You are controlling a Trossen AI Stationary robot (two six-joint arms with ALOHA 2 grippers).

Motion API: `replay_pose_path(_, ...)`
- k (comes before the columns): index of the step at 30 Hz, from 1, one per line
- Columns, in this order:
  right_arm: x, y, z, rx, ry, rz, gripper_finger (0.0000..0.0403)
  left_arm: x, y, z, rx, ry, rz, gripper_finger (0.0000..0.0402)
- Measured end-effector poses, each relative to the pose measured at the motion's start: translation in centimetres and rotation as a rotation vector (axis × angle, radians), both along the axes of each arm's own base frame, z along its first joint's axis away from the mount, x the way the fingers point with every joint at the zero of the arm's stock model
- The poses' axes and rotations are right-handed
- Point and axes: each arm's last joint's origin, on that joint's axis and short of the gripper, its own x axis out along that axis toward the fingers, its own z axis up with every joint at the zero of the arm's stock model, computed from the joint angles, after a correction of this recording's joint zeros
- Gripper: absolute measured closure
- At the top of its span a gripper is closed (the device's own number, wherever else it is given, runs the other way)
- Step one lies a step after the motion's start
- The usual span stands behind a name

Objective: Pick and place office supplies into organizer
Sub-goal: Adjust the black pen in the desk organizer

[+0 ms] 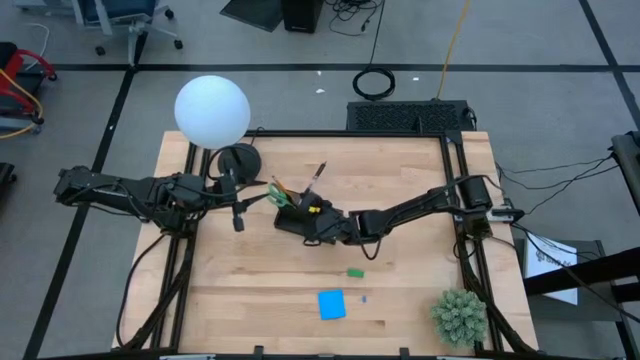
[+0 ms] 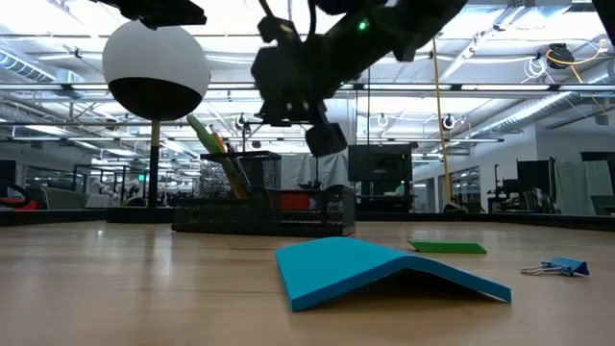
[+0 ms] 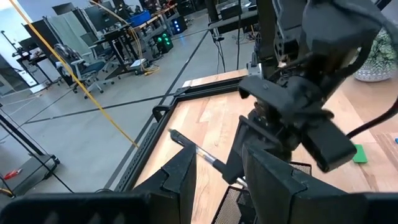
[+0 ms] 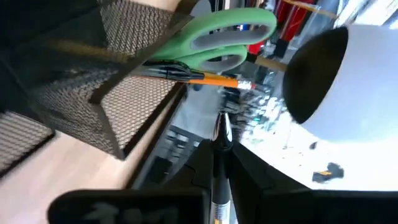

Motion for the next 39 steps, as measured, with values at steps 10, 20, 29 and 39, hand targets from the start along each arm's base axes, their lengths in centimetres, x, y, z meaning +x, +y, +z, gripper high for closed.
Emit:
replay_pose_path(10,1.1,-0.1,-2.9,-0.243,0.204,0.070,0.0386,0.0,0.0,0.0,0.000,0.000,-0.001,0.0270)
replay_pose_path(20,1.7,-0.4,-4.8,-0.336,0.278,0.070,0.0388,0.0,0.0,0.0,0.001,0.000,-0.001,0.0270)
replay_pose_path(29,1.7,-0.4,-4.5,-0.385,0.302,0.084,0.0388,0.0,0.0,0.0,0.002,0.004,-0.001,0.0270)
replay_pose_path(39,1.6,-0.3,-4.6,-0.459,0.396,0.089,0.0388,0.0,0.0,0.0,0.002,0.005,-0.001,0.0270)
